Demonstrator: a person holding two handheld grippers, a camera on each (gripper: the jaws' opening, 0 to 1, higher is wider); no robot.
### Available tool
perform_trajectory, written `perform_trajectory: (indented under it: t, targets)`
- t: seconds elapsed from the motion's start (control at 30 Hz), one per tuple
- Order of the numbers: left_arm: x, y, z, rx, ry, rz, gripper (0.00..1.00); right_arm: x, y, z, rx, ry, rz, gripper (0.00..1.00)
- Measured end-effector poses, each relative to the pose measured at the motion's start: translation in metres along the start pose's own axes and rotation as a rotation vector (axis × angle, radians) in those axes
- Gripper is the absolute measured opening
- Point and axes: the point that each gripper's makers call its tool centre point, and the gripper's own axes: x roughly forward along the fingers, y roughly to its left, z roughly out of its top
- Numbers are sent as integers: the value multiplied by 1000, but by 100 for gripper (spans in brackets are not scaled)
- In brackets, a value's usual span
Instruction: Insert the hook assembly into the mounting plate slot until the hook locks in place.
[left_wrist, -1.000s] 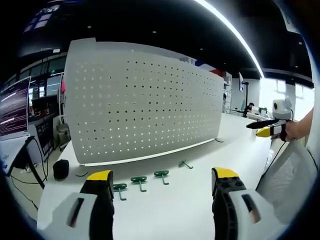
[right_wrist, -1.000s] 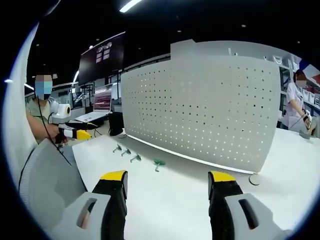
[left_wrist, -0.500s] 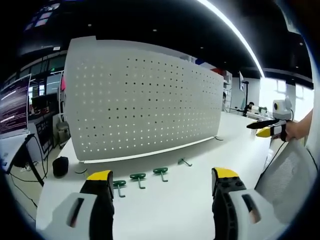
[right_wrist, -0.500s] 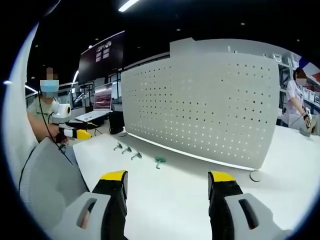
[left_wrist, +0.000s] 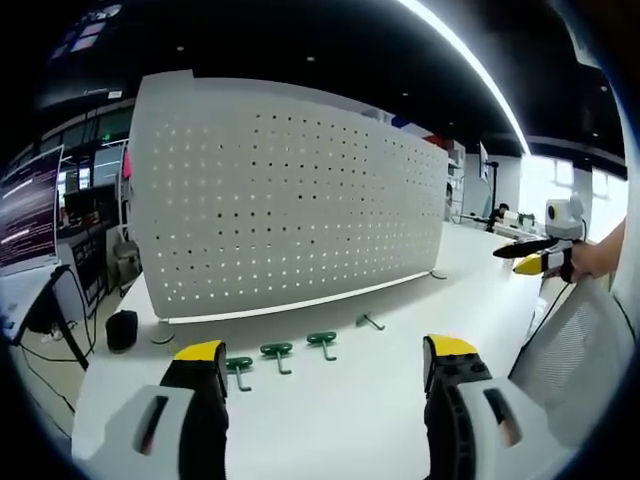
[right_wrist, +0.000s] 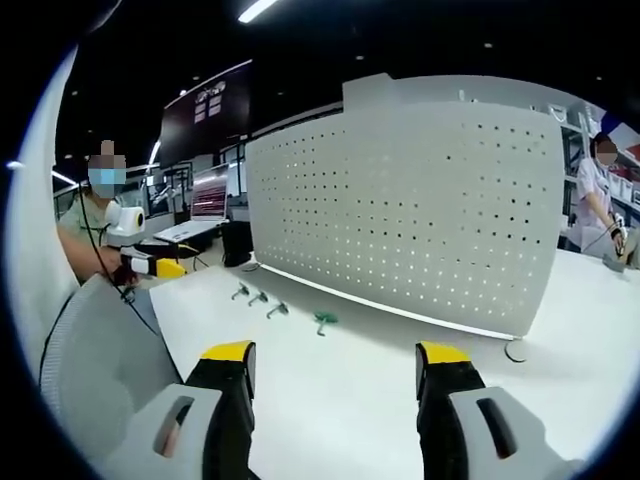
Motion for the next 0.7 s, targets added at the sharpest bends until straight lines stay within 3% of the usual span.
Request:
perform_trajectory:
  t: [0.4,0.7]
  targets:
    - [1,17,-4,22,32,-9,82,1,4,3,-7,-4,18,62]
    - [7,25,-12,100,95,-49,80,2,6,4,-13,-4,30,62]
